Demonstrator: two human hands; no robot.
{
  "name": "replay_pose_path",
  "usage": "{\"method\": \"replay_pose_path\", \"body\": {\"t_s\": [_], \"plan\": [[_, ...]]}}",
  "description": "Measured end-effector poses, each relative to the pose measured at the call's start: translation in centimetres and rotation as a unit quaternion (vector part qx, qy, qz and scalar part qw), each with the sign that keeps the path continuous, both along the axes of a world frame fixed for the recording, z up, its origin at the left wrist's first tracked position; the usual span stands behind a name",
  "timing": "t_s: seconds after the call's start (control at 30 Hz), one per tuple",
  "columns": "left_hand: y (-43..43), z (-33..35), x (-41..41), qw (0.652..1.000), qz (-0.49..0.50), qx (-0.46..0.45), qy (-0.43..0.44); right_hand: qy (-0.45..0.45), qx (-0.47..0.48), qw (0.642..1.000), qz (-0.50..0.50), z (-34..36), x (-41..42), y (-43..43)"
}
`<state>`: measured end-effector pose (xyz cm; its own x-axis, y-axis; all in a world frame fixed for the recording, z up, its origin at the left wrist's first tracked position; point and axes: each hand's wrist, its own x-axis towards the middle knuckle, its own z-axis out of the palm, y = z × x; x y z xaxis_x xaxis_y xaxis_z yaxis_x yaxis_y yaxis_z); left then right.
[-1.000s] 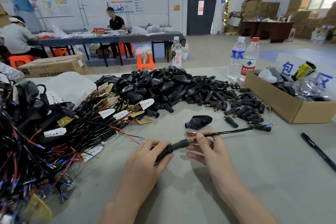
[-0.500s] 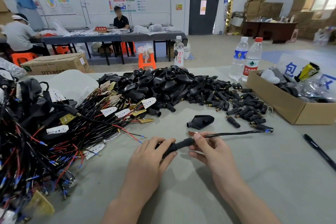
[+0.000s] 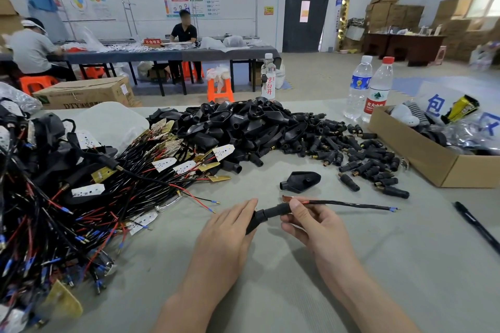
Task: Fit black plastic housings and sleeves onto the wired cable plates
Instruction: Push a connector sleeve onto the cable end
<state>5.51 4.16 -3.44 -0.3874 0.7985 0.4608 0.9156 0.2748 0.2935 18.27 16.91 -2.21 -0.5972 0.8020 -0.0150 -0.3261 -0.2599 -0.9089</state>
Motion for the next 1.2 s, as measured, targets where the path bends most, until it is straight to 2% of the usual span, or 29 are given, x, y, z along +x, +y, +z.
{"method": "replay_pose_path", "body": {"t_s": [0.47, 0.73, 1.0, 1.2], "plan": [[-0.05, -0.06, 0.21, 0.997, 0.001, 0.061, 0.050, -0.028, 0.041, 0.999, -0.006, 0.36, 0.28, -0.19], [0.00, 0.08, 0.19, 0.994, 0.008, 0.067, 0.082, -0.047, 0.086, 0.995, -0.022, 0.49, 0.21, -0.27], [0.10, 0.15, 0.21, 0.989, 0.012, 0.070, 0.131, -0.045, 0.089, 0.995, -0.030, 0.33, 0.11, -0.22], [0.27, -0.11, 0.05, 0.988, 0.009, 0.067, 0.136, -0.059, 0.088, 0.994, -0.031, 0.25, 0.04, -0.19]]}}
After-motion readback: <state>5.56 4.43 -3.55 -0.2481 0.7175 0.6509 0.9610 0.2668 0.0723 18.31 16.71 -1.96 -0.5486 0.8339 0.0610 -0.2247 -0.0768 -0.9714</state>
